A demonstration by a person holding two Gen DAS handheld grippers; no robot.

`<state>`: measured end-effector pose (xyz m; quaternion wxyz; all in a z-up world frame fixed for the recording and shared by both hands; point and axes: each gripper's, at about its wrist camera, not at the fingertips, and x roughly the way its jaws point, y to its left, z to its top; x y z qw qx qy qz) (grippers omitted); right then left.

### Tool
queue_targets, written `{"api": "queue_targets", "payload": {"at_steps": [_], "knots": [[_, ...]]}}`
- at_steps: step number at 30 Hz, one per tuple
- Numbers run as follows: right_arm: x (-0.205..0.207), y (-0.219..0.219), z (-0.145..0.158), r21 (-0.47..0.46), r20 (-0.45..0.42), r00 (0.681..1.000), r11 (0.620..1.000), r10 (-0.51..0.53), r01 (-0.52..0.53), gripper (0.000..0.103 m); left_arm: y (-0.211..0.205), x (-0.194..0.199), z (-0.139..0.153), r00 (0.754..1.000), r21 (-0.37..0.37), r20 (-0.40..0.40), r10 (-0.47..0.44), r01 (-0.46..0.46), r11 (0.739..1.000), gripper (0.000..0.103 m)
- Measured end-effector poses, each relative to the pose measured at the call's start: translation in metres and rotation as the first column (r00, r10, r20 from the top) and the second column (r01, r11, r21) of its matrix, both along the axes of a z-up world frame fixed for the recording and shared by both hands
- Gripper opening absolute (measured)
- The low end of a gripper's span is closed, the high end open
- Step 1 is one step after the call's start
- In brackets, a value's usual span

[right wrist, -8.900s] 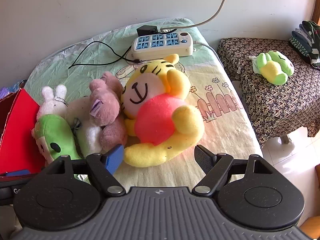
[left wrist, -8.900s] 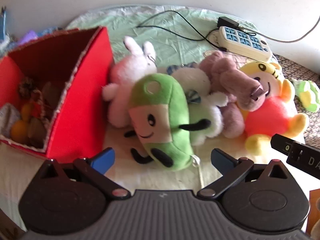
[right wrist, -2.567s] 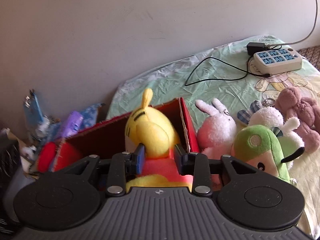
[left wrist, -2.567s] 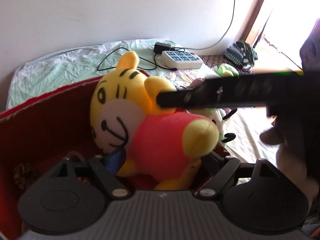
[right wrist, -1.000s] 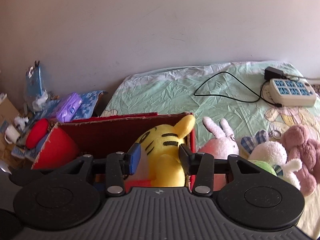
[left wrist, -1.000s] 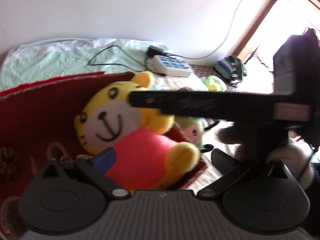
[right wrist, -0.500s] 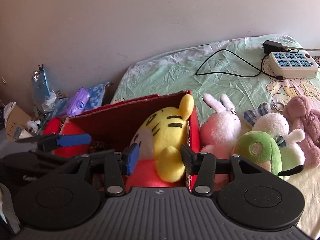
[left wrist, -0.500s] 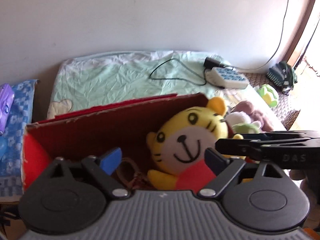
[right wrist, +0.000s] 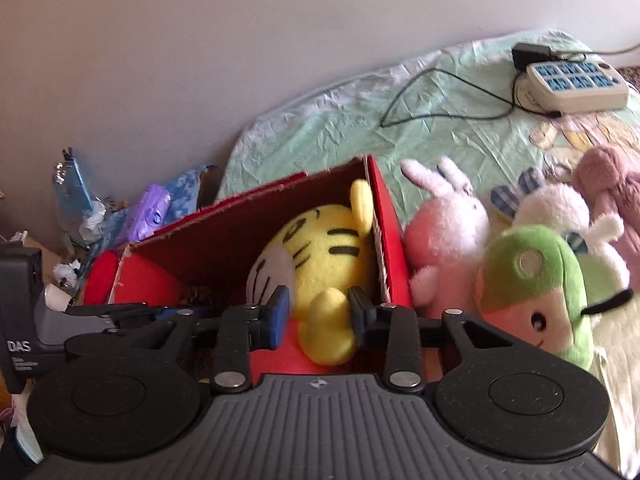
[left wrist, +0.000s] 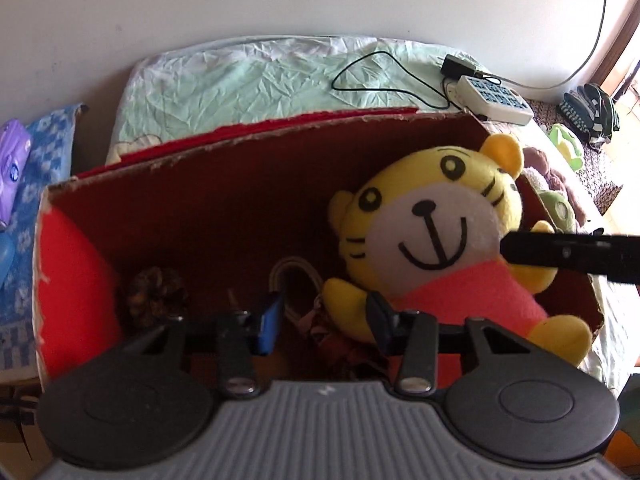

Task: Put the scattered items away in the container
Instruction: 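Lower the tiger plush into the red box and open the right tool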

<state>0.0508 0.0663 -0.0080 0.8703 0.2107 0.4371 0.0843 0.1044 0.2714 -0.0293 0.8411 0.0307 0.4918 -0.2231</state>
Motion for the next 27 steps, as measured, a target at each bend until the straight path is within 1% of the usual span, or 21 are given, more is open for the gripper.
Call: {"api": "queue_targets", "payload": {"at_steps": [1, 4, 5, 6, 8, 10, 11, 12, 13, 14, 17, 18, 19, 20, 22, 23, 24, 25, 26, 27], "knots": [[-0.001, 0.002, 0.000, 0.010, -0.025, 1.000, 1.000, -0.012, 0.013, 0.043, 0.000, -0.002, 0.002, 1.000, -0.005, 0.009, -0.002, 0.002, 1.000, 0.047], [-0.003, 0.010, 0.003, 0.013, -0.052, 0.996, 0.997, -0.070, 0.071, 0.051, -0.003, -0.011, 0.014, 0.997, -0.023, 0.067, -0.025, 0.027, 0.999, 0.047], [0.000, 0.013, 0.002, 0.023, -0.060, 0.995, 0.997, -0.074, 0.075, 0.059, -0.005, -0.013, 0.017, 0.996, -0.030, 0.082, -0.041, 0.043, 0.999, 0.047], [0.002, 0.017, 0.001, 0.017, -0.058, 0.995, 0.997, -0.076, 0.077, 0.065, -0.007, -0.014, 0.018, 0.994, -0.029, 0.089, -0.055, 0.058, 0.998, 0.047], [0.006, 0.027, -0.001, -0.018, -0.042, 0.995, 0.996, -0.085, 0.085, 0.069, -0.013, -0.014, 0.016, 0.993, -0.021, 0.086, -0.077, 0.079, 0.997, 0.047], [0.009, 0.031, -0.003, -0.026, -0.018, 0.994, 0.994, -0.110, 0.110, 0.070, -0.018, -0.014, 0.012, 0.993, -0.010, 0.080, -0.085, 0.086, 0.996, 0.045], [0.010, 0.032, -0.004, -0.025, -0.004, 0.993, 0.993, -0.119, 0.119, 0.068, -0.019, -0.014, 0.011, 0.993, -0.009, 0.079, -0.089, 0.090, 0.996, 0.041], [0.013, 0.033, -0.005, -0.035, 0.007, 0.993, 0.993, -0.115, 0.115, 0.056, -0.019, -0.015, 0.011, 0.992, -0.010, 0.078, -0.095, 0.096, 0.995, 0.037], [0.015, 0.034, -0.006, -0.054, 0.014, 0.994, 0.993, -0.106, 0.107, 0.047, -0.020, -0.016, 0.011, 0.992, -0.016, 0.074, -0.104, 0.105, 0.994, 0.031], [0.017, 0.034, -0.006, -0.065, 0.019, 0.995, 0.993, -0.098, 0.099, 0.045, -0.020, -0.016, 0.011, 0.992, -0.028, 0.068, -0.111, 0.113, 0.993, 0.025], [0.020, 0.034, -0.005, -0.076, 0.026, 0.998, 0.995, -0.063, 0.065, 0.040, -0.022, -0.015, 0.009, 0.991, -0.042, 0.053, -0.123, 0.125, 0.991, 0.015], [0.019, 0.035, -0.003, -0.079, 0.036, 0.998, 0.996, -0.043, 0.045, 0.034, -0.024, -0.016, 0.009, 0.991, -0.041, 0.051, -0.127, 0.129, 0.991, 0.011], [0.018, 0.038, -0.001, -0.085, 0.049, 0.999, 0.996, -0.018, 0.022, 0.032, -0.026, -0.016, 0.009, 0.990, -0.045, 0.046, -0.134, 0.136, 0.990, 0.001], [0.016, 0.042, 0.001, -0.102, 0.066, 0.998, 0.995, 0.008, -0.001, 0.030, -0.028, -0.017, 0.009, 0.989, -0.049, 0.043, -0.140, 0.142, 0.989, 0.000], [0.013, 0.051, 0.007, -0.160, 0.101, 0.994, 0.987, 0.049, -0.033, 0.029, -0.034, -0.021, 0.011, 0.987, -0.049, 0.047, -0.156, 0.158, 0.986, 0.000], [0.011, 0.053, 0.010, -0.174, 0.117, 0.991, 0.984, 0.060, -0.039, 0.027, -0.036, -0.022, 0.012, 0.986, -0.067, 0.039, -0.165, 0.167, 0.984, 0.000], [0.009, 0.053, 0.014, -0.179, 0.136, 0.988, 0.983, 0.070, -0.045, 0.023, -0.039, -0.022, 0.013, 0.984, -0.105, 0.025, -0.178, 0.180, 0.978, 0.000], [0.006, 0.053, 0.020, -0.184, 0.157, 0.984, 0.982, 0.078, -0.049, 0.022, -0.041, -0.024, 0.015, 0.981, -0.148, 0.016, -0.195, 0.195, 0.970, 0.000], [0.003, 0.053, 0.026, -0.193, 0.180, 0.980, 0.980, 0.090, -0.055, 0.020, -0.046, -0.026, 0.017, 0.978, -0.164, 0.022, -0.206, 0.207, 0.964, 0.000], [0.000, 0.054, 0.033, -0.212, 0.195, 0.975, 0.975, 0.105, -0.063, 0.020, -0.052, -0.029, 0.019, 0.978, -0.143, 0.045, -0.204, 0.208, 0.968, 0.000]]}}
